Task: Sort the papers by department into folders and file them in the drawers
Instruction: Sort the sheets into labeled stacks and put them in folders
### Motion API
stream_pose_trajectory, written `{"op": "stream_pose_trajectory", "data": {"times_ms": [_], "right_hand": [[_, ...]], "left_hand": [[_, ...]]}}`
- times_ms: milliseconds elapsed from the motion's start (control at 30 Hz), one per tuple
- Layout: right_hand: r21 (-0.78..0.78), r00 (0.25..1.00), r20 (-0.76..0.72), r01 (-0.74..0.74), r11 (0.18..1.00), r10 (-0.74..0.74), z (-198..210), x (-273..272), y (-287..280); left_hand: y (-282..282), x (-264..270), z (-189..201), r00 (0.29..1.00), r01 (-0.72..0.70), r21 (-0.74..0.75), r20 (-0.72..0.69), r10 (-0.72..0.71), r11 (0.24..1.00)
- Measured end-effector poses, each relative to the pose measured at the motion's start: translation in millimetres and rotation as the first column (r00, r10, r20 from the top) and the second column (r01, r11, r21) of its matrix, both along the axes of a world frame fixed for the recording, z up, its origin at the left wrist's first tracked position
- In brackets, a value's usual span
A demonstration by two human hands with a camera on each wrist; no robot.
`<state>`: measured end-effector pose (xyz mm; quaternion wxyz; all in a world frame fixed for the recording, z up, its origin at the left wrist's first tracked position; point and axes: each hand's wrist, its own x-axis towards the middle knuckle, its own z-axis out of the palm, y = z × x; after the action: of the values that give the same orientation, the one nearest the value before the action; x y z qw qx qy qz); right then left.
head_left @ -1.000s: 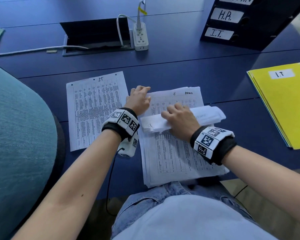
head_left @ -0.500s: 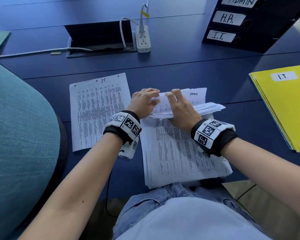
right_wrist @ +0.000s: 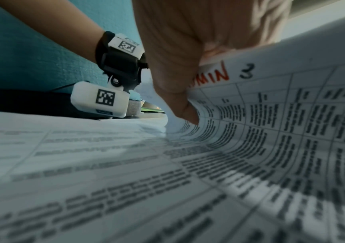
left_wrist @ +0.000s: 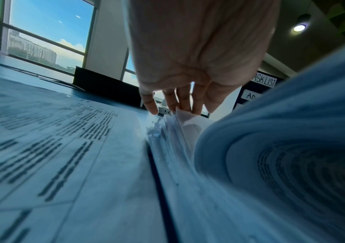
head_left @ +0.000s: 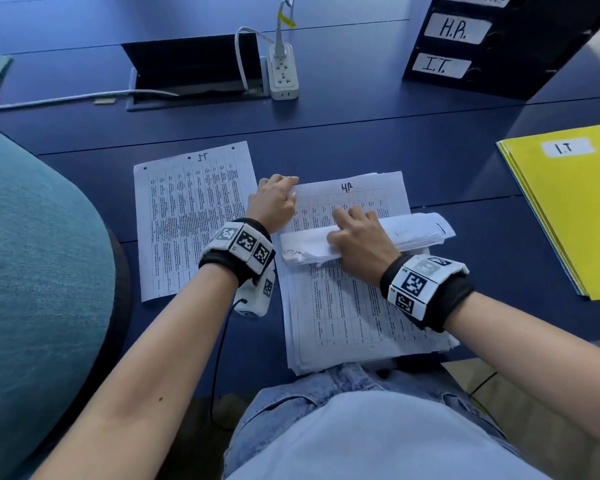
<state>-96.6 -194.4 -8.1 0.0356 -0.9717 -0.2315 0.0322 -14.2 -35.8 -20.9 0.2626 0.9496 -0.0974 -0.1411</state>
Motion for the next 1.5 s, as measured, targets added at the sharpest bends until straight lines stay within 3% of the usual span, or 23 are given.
{"op": "stream_pose_trajectory", "data": {"times_ms": [100,233,300,333,400,433,500,600,667,733,800,867,900,1000,1100,1167,1300,1400,1500], "right_hand": [[-0.005,0.999,-0.046,0.015,1.0,-0.015,1.3,1.4,0.6],[0.009,0.994,-0.089,0.063,0.998,-0.062,5.7,11.4,2.7],[-0.002,0.982,-0.142,0.123,0.992,-0.122,17.7,22.2,-2.0],[-0.008,0.977,-0.121,0.176,0.984,-0.175,25.7,29.1,-3.8],[-0.042,0.959,-0.048,0.277,0.96,-0.278,43.9,45.6,-8.9],[-0.018,0.953,-0.016,0.303,0.953,-0.303,54.5,54.1,-11.6],[0.094,0.949,0.002,0.314,0.945,-0.316,72.4,67.0,-15.5],[0.268,0.948,0.03,0.296,0.917,-0.315,90.9,72.6,-15.2],[0.395,0.908,0.115,0.331,0.857,-0.403,91.1,74.5,-17.5],[0.566,0.785,0.132,0.442,0.696,-0.606,88.6,73.5,-26.3],[0.751,0.675,-0.111,0.538,0.383,-0.729,82.5,72.4,-38.3],[0.851,0.734,-0.454,0.526,-0.001,-0.505,78.0,68.8,-46.3],[0.853,0.773,-0.502,0.516,-0.074,-0.389,79.8,65.4,-46.7],[0.933,0.841,-0.342,0.357,-0.044,-0.42,98.3,59.3,-42.1],[0.985,0.889,-0.167,0.132,-0.109,-0.426,119.4,55.7,-38.9],[0.988,0.89,-0.124,0.067,-0.143,-0.439,122.2,51.3,-38.1],[0.983,0.867,-0.185,0.157,-0.098,-0.463,95.4,40.1,-40.8],[0.967,0.853,-0.25,0.24,-0.081,-0.458,70.4,32.7,-44.9],[0.956,0.843,-0.271,0.292,-0.027,-0.465,65.1,35.8,-50.0]], "left_hand": [[-0.6,-2.7,0.0,1.0,0.023,0.081,0.013,-0.025,0.996],[0.3,-6.0,2.1,0.998,0.06,0.053,0.029,-0.061,0.997],[3.7,-7.6,4.1,0.998,0.057,-0.076,0.015,-0.056,0.995],[5.4,-9.7,7.4,0.999,0.014,-0.23,-0.043,-0.025,0.973],[8.5,-17.8,16.4,0.976,-0.15,-0.588,-0.216,0.024,0.795],[10.1,-20.2,19.2,0.96,-0.225,-0.681,-0.278,0.039,0.697],[11.9,-24.7,24.0,0.94,-0.304,-0.761,-0.336,0.054,0.573],[6.1,-27.6,33.0,0.935,-0.336,-0.754,-0.339,0.105,0.564],[5.4,-25.4,37.7,0.947,-0.313,-0.77,-0.295,0.124,0.556],[8.5,-21.8,47.3,0.949,-0.315,-0.815,-0.251,0.193,0.486],[15.4,-18.7,61.4,0.948,-0.284,-0.879,-0.197,0.251,0.382],[20.7,-16.5,79.9,0.961,-0.203,-0.921,-0.123,0.247,0.332],[21.8,-15.0,90.6,0.967,-0.162,-0.931,-0.083,0.243,0.327],[15.8,-14.1,126.2,0.956,-0.017,-0.94,0.085,0.28,0.341],[7.9,-12.4,152.1,0.915,0.033,-0.935,0.171,0.367,0.353],[4.2,-14.0,154.5,0.9,0.039,-0.929,0.193,0.391,0.368],[4.8,-26.1,124.7,0.929,-0.05,-0.93,0.09,0.359,0.364],[0.9,-38.6,99.5,0.966,-0.134,-0.867,-0.006,0.259,0.479],[-9.5,-40.7,91.4,0.939,-0.262,-0.796,-0.081,0.333,0.546]]}}
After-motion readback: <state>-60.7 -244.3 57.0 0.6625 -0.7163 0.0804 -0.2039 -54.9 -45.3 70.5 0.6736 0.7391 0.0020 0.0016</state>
